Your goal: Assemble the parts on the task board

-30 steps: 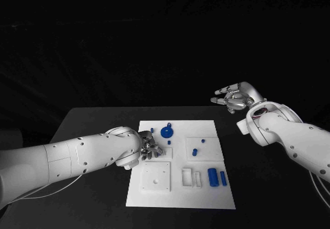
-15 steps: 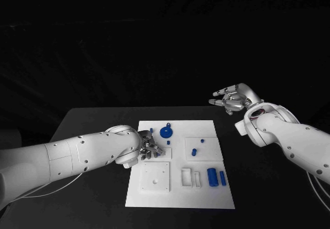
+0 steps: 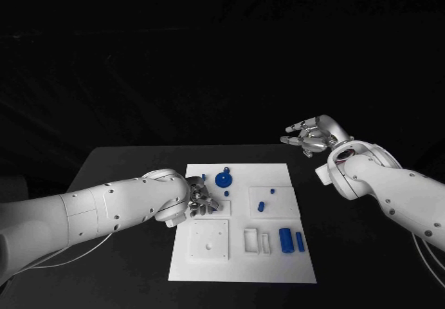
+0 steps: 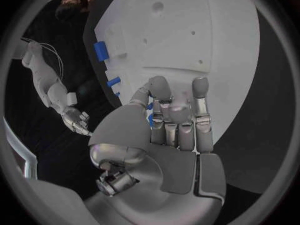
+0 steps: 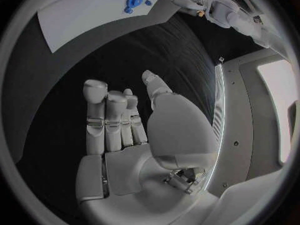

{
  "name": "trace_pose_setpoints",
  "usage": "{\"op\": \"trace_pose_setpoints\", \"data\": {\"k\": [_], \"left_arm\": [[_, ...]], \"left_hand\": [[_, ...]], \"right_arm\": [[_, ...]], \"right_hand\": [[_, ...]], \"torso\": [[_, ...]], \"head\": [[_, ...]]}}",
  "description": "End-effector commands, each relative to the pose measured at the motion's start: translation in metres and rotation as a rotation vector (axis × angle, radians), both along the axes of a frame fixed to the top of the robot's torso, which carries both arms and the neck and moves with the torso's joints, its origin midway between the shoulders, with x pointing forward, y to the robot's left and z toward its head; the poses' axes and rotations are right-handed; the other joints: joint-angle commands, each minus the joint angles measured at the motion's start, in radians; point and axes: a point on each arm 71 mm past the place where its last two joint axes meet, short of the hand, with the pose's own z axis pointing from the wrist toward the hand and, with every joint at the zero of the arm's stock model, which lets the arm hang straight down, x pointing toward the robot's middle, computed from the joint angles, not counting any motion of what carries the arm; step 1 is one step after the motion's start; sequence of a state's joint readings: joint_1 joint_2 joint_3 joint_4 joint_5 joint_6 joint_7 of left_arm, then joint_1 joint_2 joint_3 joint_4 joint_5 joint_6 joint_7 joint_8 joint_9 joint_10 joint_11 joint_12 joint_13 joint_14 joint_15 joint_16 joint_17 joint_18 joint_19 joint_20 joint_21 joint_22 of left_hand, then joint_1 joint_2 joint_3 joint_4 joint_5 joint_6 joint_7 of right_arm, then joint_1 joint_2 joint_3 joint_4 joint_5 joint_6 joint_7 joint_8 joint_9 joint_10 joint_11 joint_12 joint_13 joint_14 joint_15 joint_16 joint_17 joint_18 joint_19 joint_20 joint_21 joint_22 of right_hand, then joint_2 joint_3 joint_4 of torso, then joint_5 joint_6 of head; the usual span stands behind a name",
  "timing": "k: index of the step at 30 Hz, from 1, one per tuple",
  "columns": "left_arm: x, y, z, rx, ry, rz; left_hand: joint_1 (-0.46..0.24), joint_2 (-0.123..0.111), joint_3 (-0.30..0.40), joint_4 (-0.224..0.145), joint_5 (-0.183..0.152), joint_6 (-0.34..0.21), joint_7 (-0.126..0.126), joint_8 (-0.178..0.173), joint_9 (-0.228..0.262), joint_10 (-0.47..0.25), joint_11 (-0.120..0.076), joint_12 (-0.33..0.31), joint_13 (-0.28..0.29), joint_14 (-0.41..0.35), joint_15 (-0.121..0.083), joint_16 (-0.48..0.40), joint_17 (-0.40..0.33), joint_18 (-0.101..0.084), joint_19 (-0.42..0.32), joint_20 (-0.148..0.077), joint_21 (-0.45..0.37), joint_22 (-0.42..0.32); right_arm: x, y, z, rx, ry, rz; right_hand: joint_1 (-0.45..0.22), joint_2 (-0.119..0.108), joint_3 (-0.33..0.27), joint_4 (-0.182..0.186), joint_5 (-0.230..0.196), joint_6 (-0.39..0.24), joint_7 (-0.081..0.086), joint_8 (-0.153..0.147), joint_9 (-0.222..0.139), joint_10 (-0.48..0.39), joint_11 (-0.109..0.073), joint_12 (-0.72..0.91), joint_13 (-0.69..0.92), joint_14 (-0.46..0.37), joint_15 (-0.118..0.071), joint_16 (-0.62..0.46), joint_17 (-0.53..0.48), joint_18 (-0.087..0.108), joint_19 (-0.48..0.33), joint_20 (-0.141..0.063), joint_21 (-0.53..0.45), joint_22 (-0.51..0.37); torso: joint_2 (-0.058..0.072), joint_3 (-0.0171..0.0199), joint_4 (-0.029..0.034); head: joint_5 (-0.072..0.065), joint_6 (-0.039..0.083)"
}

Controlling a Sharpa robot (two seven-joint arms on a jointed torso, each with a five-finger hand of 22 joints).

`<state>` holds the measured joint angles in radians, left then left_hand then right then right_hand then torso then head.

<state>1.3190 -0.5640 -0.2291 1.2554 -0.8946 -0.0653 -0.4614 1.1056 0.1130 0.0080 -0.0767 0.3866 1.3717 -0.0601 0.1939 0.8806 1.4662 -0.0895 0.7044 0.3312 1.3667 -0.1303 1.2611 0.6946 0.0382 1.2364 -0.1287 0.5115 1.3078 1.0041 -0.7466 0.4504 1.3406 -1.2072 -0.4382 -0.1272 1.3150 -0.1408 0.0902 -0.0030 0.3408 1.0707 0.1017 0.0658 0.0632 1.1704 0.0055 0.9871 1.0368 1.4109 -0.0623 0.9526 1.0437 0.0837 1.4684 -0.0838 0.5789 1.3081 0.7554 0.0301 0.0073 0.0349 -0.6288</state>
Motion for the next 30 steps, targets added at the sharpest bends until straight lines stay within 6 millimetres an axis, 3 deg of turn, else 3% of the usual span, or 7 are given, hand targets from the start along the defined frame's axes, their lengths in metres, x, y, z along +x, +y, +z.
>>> {"op": "trace_pose_setpoints", "data": {"k": [1, 6, 15, 19, 23, 26, 30], "left_arm": [[0.002, 0.007, -0.003, 0.019, 0.005, 0.028], [0.005, 0.009, -0.002, 0.020, -0.001, 0.040], [0.007, 0.013, -0.001, 0.017, -0.010, 0.052], [0.008, 0.014, 0.000, 0.008, -0.009, 0.054], [0.009, 0.013, 0.002, -0.011, -0.008, 0.055], [0.009, 0.013, 0.005, -0.030, -0.006, 0.058], [0.010, 0.012, 0.008, -0.045, -0.006, 0.060]], "left_hand": [[-0.002, -0.028, -0.024, 0.026, -0.019, -0.010, -0.003, -0.005, -0.004, 0.048, -0.004, -0.007, -0.003, 0.000, 0.001, -0.010, -0.006, -0.014, 0.007, 0.000, -0.010, 0.016], [0.009, -0.053, -0.047, 0.073, -0.037, -0.009, -0.003, -0.008, -0.007, 0.048, -0.005, -0.011, -0.008, 0.000, 0.000, -0.016, -0.011, -0.018, 0.010, -0.003, -0.019, 0.017], [0.010, -0.074, -0.058, 0.098, -0.058, -0.008, -0.003, -0.009, -0.008, 0.048, -0.004, -0.012, -0.010, -0.001, 0.000, -0.019, -0.015, -0.019, 0.012, -0.004, -0.023, 0.017], [0.002, -0.094, -0.063, 0.117, -0.111, -0.005, -0.003, -0.008, -0.008, 0.048, -0.004, -0.012, -0.011, -0.002, 0.000, -0.020, -0.016, -0.020, 0.012, -0.004, -0.025, 0.017], [-0.007, -0.163, -0.007, 0.189, -0.162, 0.002, -0.003, -0.008, -0.009, 0.048, -0.004, -0.014, -0.012, -0.002, 0.001, -0.020, -0.016, -0.020, 0.012, -0.003, -0.028, 0.017], [-0.016, -0.195, 0.018, 0.226, -0.198, 0.005, -0.001, -0.008, -0.008, 0.048, -0.003, -0.013, -0.012, -0.003, 0.001, -0.021, -0.017, -0.020, 0.013, -0.004, -0.029, 0.018], [-0.012, -0.212, 0.030, 0.252, -0.221, 0.006, -0.001, -0.008, -0.007, 0.048, -0.003, -0.014, -0.012, -0.003, 0.001, -0.021, -0.017, -0.020, 0.013, -0.003, -0.030, 0.018]], "right_arm": [[0.000, 0.001, -0.001, -0.003, 0.008, 0.013], [0.000, 0.001, -0.001, -0.003, 0.008, 0.012], [0.000, 0.001, -0.002, -0.002, 0.010, 0.011], [0.000, 0.001, -0.003, -0.001, 0.011, 0.010], [0.000, 0.001, -0.004, -0.001, 0.012, 0.010], [0.000, 0.001, -0.004, 0.000, 0.013, 0.009], [0.000, 0.000, -0.005, 0.000, 0.014, 0.009]], "right_hand": [[-0.005, 0.007, 0.006, -0.002, 0.001, 0.001, 0.002, -0.004, -0.001, -0.004, -0.001, -0.001, -0.002, -0.008, 0.001, -0.001, -0.001, 0.018, 0.009, 0.005, -0.004, 0.066], [-0.007, 0.007, 0.004, -0.001, 0.002, 0.000, 0.002, -0.004, -0.001, -0.005, 0.000, -0.003, -0.003, -0.008, 0.001, -0.001, 0.000, 0.018, 0.009, 0.005, -0.005, 0.066], [-0.008, 0.007, 0.002, 0.000, 0.002, -0.001, 0.002, -0.004, -0.001, -0.005, -0.001, -0.002, -0.002, -0.008, 0.002, -0.002, -0.001, 0.018, 0.009, 0.005, -0.005, 0.066], [-0.009, 0.008, 0.001, 0.001, 0.003, -0.002, 0.002, -0.004, -0.001, -0.005, 0.000, -0.002, -0.002, -0.008, 0.002, -0.001, -0.001, 0.018, 0.009, 0.005, -0.006, 0.066], [-0.009, 0.008, 0.000, 0.003, 0.003, -0.003, 0.002, -0.004, -0.001, -0.006, 0.000, -0.003, -0.004, -0.009, 0.002, -0.002, -0.002, 0.018, 0.009, 0.006, -0.007, 0.066], [-0.009, 0.008, 0.000, 0.003, 0.003, -0.003, 0.002, -0.004, -0.001, -0.006, 0.000, -0.003, -0.004, -0.009, 0.002, -0.002, -0.002, 0.018, 0.009, 0.006, -0.007, 0.066], [-0.010, 0.008, -0.002, 0.005, 0.004, -0.003, 0.002, -0.004, -0.001, -0.005, 0.000, -0.002, -0.003, -0.008, 0.002, -0.001, -0.001, 0.018, 0.009, 0.006, -0.007, 0.066]], "torso": [[0.000, -0.0001, 0.0003], [0.000, 0.0001, 0.0010], [0.000, -0.0004, -0.0002], [0.000, -0.0004, 0.0003], [0.000, -0.0005, 0.0012], [-0.001, -0.0006, 0.0014], [-0.001, 0.0002, 0.0005]], "head": [[-0.001, 0.001], [-0.002, 0.000], [-0.003, 0.001], [-0.003, 0.001], [-0.004, 0.001], [-0.004, 0.001], [-0.003, 0.001]]}}
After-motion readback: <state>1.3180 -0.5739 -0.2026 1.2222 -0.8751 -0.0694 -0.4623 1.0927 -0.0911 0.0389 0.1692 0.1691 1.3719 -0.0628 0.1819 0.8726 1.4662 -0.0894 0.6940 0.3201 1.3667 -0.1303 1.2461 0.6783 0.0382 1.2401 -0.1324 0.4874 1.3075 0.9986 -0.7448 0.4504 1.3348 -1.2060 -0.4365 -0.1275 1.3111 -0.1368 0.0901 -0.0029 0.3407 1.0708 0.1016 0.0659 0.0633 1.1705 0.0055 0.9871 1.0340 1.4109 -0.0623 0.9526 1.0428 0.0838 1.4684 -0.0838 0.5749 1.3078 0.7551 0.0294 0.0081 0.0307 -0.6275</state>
